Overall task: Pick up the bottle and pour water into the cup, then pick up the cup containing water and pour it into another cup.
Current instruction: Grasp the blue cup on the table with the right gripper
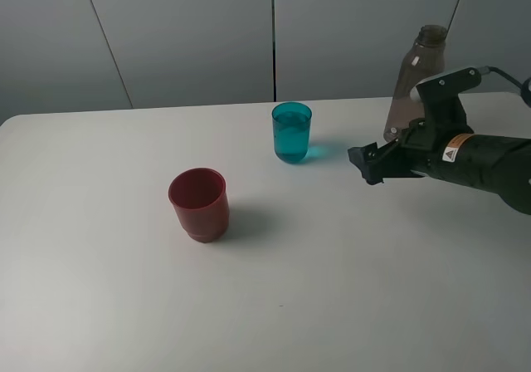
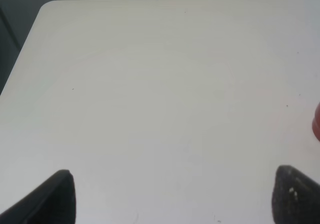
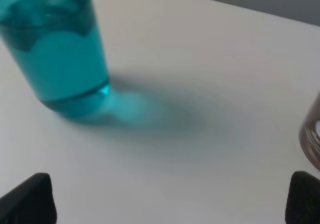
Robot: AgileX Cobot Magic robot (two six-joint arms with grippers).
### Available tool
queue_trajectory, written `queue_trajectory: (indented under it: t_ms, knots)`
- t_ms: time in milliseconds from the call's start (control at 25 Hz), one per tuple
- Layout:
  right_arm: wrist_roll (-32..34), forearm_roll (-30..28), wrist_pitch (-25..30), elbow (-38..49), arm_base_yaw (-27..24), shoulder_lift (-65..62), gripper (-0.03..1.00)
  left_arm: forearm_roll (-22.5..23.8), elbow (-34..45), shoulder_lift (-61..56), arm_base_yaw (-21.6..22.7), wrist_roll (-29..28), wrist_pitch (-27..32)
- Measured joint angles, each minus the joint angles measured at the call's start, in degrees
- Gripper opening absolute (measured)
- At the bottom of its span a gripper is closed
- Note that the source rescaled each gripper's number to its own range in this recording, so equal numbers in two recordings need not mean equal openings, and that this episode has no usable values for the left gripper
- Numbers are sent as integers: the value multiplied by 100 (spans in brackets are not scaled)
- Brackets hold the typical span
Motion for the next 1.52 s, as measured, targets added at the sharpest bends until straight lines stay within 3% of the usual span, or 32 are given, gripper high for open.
queue_trajectory:
  t_ms: [120, 520, 1520]
  knots:
    - [0, -14, -384, -26, 230, 55, 99, 0, 0, 0, 0, 0, 0]
    - [21, -14, -446, -1045, 812, 1137, 99, 0, 0, 0, 0, 0, 0]
    - [243, 67, -604, -2387, 956, 2615, 99, 0, 0, 0, 0, 0, 0]
